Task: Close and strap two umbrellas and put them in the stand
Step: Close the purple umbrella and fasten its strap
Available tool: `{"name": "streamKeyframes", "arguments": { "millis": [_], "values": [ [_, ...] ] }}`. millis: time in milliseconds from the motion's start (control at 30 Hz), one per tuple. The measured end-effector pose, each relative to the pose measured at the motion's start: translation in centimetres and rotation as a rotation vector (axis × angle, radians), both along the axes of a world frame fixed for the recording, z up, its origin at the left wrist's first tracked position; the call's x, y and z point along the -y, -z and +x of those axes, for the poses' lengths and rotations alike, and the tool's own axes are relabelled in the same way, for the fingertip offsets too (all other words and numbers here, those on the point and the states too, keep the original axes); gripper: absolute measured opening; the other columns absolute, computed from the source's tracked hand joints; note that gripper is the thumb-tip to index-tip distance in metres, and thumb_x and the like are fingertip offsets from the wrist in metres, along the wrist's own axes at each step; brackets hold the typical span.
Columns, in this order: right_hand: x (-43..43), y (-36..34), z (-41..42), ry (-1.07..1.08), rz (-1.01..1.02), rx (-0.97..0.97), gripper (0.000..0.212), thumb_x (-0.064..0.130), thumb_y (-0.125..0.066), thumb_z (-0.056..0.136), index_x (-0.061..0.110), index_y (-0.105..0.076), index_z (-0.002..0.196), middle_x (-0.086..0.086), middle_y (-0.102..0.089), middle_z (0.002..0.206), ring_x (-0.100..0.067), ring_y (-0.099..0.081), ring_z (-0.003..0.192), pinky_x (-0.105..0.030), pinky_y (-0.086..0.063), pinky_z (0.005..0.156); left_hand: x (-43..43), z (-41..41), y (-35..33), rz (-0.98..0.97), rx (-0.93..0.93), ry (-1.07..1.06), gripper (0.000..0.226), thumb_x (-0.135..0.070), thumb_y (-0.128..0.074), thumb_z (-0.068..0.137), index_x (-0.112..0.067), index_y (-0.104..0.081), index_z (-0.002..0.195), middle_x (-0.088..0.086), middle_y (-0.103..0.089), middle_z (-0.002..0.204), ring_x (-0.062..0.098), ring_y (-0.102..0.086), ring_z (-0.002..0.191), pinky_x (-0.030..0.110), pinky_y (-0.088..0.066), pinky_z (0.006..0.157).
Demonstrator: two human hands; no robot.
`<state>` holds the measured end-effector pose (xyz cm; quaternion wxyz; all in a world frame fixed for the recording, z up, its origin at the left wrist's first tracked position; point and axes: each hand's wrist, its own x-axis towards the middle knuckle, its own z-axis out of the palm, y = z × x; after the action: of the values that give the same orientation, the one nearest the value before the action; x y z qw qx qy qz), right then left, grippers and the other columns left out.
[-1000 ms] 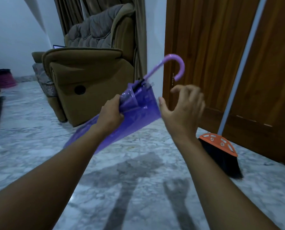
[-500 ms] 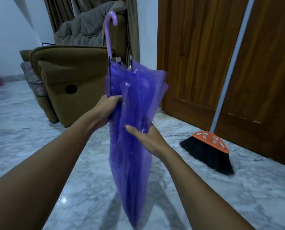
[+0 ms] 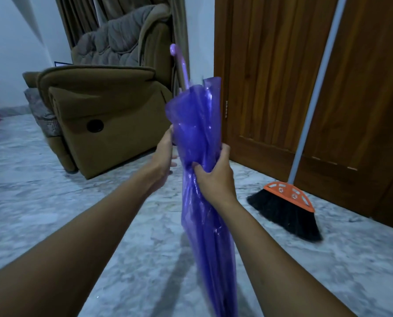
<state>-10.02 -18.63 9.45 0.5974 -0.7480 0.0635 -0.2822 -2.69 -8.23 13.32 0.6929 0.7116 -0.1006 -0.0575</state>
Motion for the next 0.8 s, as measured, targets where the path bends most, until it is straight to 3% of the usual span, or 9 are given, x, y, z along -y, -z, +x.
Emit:
{"name": "streamKeyframes", "arguments": {
  "millis": [100, 167, 233, 333, 433, 500, 567, 700, 800],
  "values": [
    [0.1, 0.2, 0.4, 0.147, -0.027, -0.004, 0.065, 0.022, -0.066, 0.090, 0.034, -0.028, 0.141, 0.001, -0.054, 0.134, -0.023, -0.062, 0.114, -0.039, -0.054, 0.090, 1.2, -1.7, 1.3, -0.126, -0.061, 0.099, 0.052, -0.063, -0.040, 0.090, -0.019, -0.058, 0.110, 0.011, -0.067, 0.100, 0.020, -0.062, 0.081, 0.032, -0.048, 0.074],
    [-0.3, 0.3, 0.2, 0.181, -0.096, -0.015, 0.065, 0.020, -0.063, 0.092, 0.030, -0.028, 0.145, -0.002, -0.050, 0.139, -0.023, -0.058, 0.119, -0.029, -0.046, 0.085, 2.3, -2.4, 1.4, -0.142, 0.071, 0.247, 0.049, -0.052, -0.050, 0.092, -0.012, -0.062, 0.117, 0.009, -0.071, 0.102, 0.014, -0.068, 0.077, 0.024, -0.052, 0.066],
    [-0.7, 0.3, -0.1, 0.166, -0.189, -0.046, 0.066, 0.019, -0.060, 0.094, 0.027, -0.025, 0.150, -0.003, -0.043, 0.143, -0.023, -0.053, 0.123, -0.025, -0.039, 0.083, 2.9, -2.2, 0.7, -0.132, 0.128, 0.214, 0.051, -0.049, -0.063, 0.087, -0.008, -0.064, 0.116, 0.000, -0.072, 0.086, 0.006, -0.067, 0.062, 0.016, -0.052, 0.055],
    [-1.2, 0.3, -0.1, 0.064, -0.352, -0.010, 0.066, 0.027, -0.064, 0.091, 0.027, -0.032, 0.148, -0.006, -0.047, 0.132, -0.027, -0.057, 0.116, -0.033, -0.049, 0.084, 2.2, -1.1, -0.4, -0.193, 0.048, 0.062, 0.065, -0.054, -0.080, 0.065, -0.013, -0.069, 0.114, 0.000, -0.077, 0.096, 0.015, -0.073, 0.085, 0.033, -0.058, 0.085],
    [-1.2, 0.1, -0.2, -0.107, -0.407, 0.021, 0.068, 0.037, -0.066, 0.089, 0.038, -0.033, 0.148, 0.005, -0.047, 0.138, -0.014, -0.054, 0.120, -0.033, -0.051, 0.095, 0.9, 0.4, -0.9, -0.282, -0.037, -0.051, 0.066, -0.055, -0.078, 0.063, -0.015, -0.069, 0.115, 0.006, -0.076, 0.103, 0.024, -0.073, 0.092, 0.041, -0.058, 0.088],
    [-1.0, -0.1, -0.5, -0.183, -0.262, 0.047, 0.066, 0.041, -0.068, 0.089, 0.045, -0.033, 0.145, 0.011, -0.049, 0.141, -0.007, -0.053, 0.123, -0.032, -0.051, 0.099, 0.2, 0.9, -1.3, -0.311, -0.043, -0.027, 0.063, -0.056, -0.073, 0.071, -0.013, -0.068, 0.116, 0.011, -0.074, 0.106, 0.027, -0.072, 0.091, 0.043, -0.058, 0.086],
    [-0.9, -0.2, -0.4, -0.174, -0.181, 0.057, 0.061, 0.047, -0.068, 0.088, 0.047, -0.037, 0.140, 0.014, -0.052, 0.136, -0.004, -0.053, 0.120, -0.034, -0.053, 0.097, -0.1, 1.0, -1.5, -0.364, -0.044, 0.011, 0.055, -0.053, -0.065, 0.081, -0.010, -0.068, 0.115, 0.012, -0.074, 0.100, 0.027, -0.071, 0.087, 0.043, -0.058, 0.085],
    [-0.7, -1.1, 0.2, -0.130, -0.273, -0.015, 0.053, 0.053, -0.066, 0.086, 0.049, -0.044, 0.134, 0.007, -0.042, 0.139, -0.011, -0.047, 0.125, -0.030, -0.048, 0.097, 0.3, 0.6, -1.9, -0.465, -0.043, 0.039, 0.040, -0.047, -0.055, 0.091, -0.011, -0.065, 0.105, 0.004, -0.071, 0.081, 0.017, -0.069, 0.070, 0.033, -0.059, 0.069],
    [0.1, -3.0, 0.8, -0.185, -0.256, -0.035, 0.049, 0.044, -0.069, 0.087, 0.048, -0.046, 0.129, 0.006, -0.041, 0.140, -0.010, -0.050, 0.121, -0.019, -0.043, 0.085, 0.8, 0.8, -3.1, -0.505, -0.042, 0.026, 0.046, -0.049, -0.056, 0.090, -0.009, -0.063, 0.112, 0.008, -0.070, 0.090, 0.019, -0.069, 0.077, 0.036, -0.059, 0.074]
  ]
}}
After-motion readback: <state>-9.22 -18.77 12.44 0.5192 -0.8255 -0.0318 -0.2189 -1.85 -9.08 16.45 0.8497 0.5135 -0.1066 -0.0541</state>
